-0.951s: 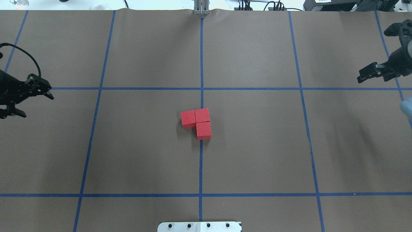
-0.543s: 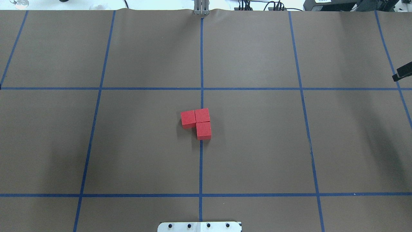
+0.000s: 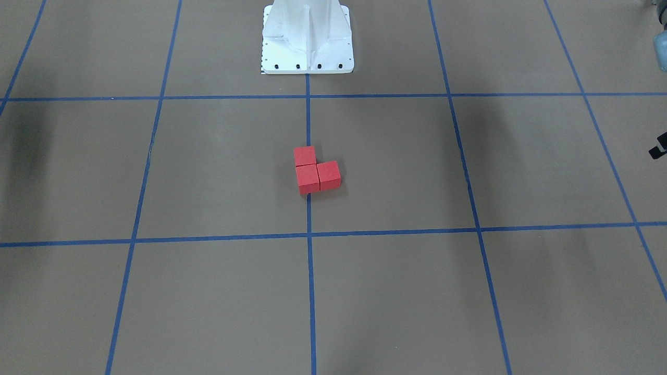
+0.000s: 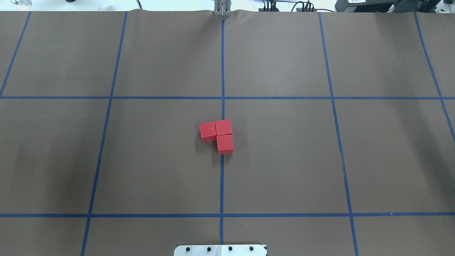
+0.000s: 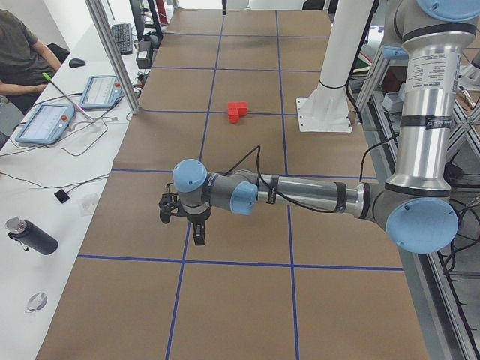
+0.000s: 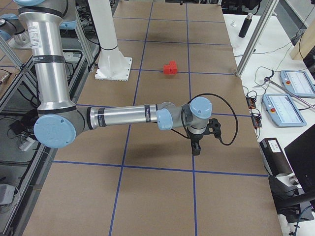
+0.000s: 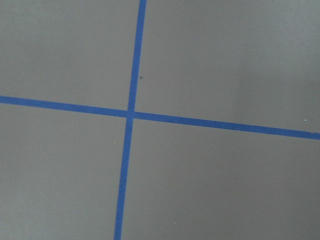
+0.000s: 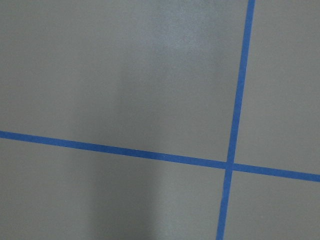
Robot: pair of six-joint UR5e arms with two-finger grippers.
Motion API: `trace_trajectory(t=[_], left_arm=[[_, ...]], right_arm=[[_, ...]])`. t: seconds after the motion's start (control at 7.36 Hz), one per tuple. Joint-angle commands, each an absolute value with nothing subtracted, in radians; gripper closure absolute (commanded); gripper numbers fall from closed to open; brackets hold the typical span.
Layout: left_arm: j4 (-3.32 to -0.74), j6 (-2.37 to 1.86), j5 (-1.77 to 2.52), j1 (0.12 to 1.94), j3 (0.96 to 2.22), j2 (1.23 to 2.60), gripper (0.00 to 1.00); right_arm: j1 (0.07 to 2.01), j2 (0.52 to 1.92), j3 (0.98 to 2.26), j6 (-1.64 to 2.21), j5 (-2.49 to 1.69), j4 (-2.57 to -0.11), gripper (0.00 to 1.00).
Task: Form red blocks into L shape at center
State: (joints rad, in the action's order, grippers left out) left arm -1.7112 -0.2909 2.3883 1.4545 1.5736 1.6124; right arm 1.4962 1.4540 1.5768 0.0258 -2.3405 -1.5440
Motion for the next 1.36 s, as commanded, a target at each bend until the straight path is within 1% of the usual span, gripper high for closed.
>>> trace_trajectory(t=[0.0, 0.68, 0.82, 1.09, 1.22], left_arm=[[-1.709, -0.275, 2.390, 1.460, 1.534, 1.640, 0.00], [-1.710, -0.287, 2.388, 1.460, 1.546, 1.657, 0.00], [-1.701, -0.294, 2.387, 1.462, 1.561, 1.661, 0.00], [-1.593, -0.301, 2.387, 1.477, 1.632, 1.664, 0.00], [-1.589, -0.301, 2.388, 1.479, 1.653, 1.651, 0.00]], right_arm=[[1.548, 1.453, 1.575, -0.063, -2.339, -1.621, 0.00], [1.545, 1.462, 1.559, -0.049, -2.333, -1.621, 0.00], [1.540, 1.462, 1.559, -0.046, -2.330, -1.621, 0.00], [1.526, 1.462, 1.554, -0.048, -2.327, -1.621, 0.00], [1.526, 1.460, 1.552, -0.048, -2.330, -1.621, 0.00]])
